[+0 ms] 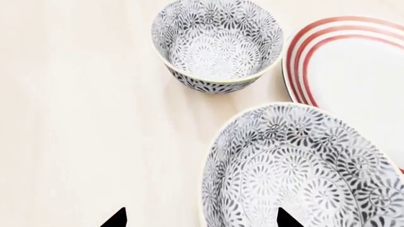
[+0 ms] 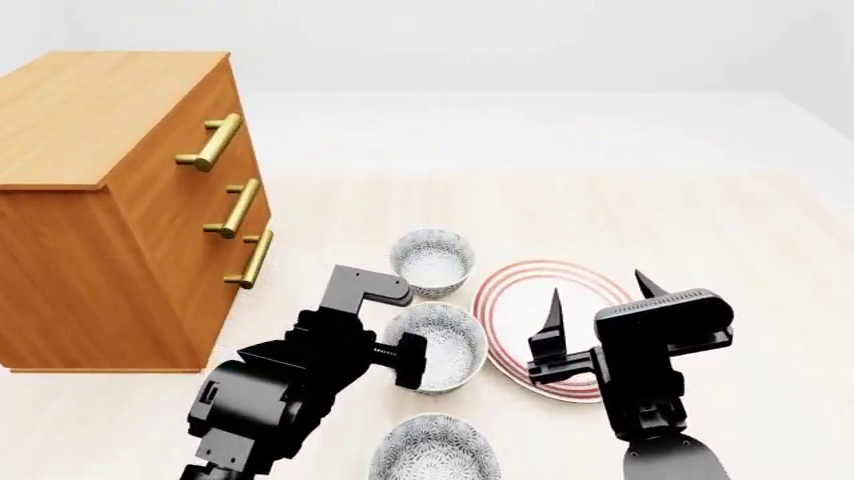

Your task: Stack the bowl in the middle on the bowl at the back.

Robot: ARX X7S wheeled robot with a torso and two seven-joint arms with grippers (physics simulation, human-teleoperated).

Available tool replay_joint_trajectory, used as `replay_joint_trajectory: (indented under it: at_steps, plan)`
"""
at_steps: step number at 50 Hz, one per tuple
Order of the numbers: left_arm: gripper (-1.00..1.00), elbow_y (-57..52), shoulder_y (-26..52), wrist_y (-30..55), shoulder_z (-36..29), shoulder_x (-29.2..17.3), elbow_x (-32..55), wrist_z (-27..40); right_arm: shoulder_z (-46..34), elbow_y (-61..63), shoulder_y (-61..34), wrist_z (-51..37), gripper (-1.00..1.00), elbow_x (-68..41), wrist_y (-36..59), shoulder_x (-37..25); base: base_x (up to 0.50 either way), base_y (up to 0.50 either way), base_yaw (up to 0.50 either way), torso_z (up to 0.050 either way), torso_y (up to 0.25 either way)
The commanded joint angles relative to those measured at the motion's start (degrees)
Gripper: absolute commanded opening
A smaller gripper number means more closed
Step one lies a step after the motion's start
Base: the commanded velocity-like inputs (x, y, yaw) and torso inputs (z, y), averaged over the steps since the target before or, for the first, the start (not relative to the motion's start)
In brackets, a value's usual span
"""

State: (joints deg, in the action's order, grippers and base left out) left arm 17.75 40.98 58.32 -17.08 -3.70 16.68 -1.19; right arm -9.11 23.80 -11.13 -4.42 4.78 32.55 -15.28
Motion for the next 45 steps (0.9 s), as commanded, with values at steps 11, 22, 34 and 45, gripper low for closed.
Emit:
replay_joint_trajectory:
  at_steps: [11, 22, 34, 45]
  plan:
    - [1.0, 7.05, 0.14, -3.45, -1.16, 0.25, 1.51, -0.19, -4.93, -8.3, -4.66, -4.09, 1.0, 2.37, -2.23, 4.34, 0.0, 0.0, 0.0, 0.0, 0.0]
    - [-1.0, 8.1, 0.33, -3.64, -0.29, 0.15, 2.93, 0.72, -7.79, -21.36, -12.83, -6.44, 1.0, 2.95, -6.18, 8.24, 0.0, 0.0, 0.0, 0.0, 0.0]
    - [-1.0, 6.34, 0.5, -1.98, 3.64, -0.59, 6.01, 2.78, -8.9, -25.88, -15.4, -7.86, 1.0, 2.4, -7.48, 9.35, 0.0, 0.0, 0.0, 0.0, 0.0]
    - [-1.0, -1.39, -0.01, 2.17, 9.12, -1.97, 11.54, 3.14, 0.82, -1.19, 1.41, -2.38, 1.0, -3.39, -2.6, -1.93, 0.0, 0.0, 0.0, 0.0, 0.0]
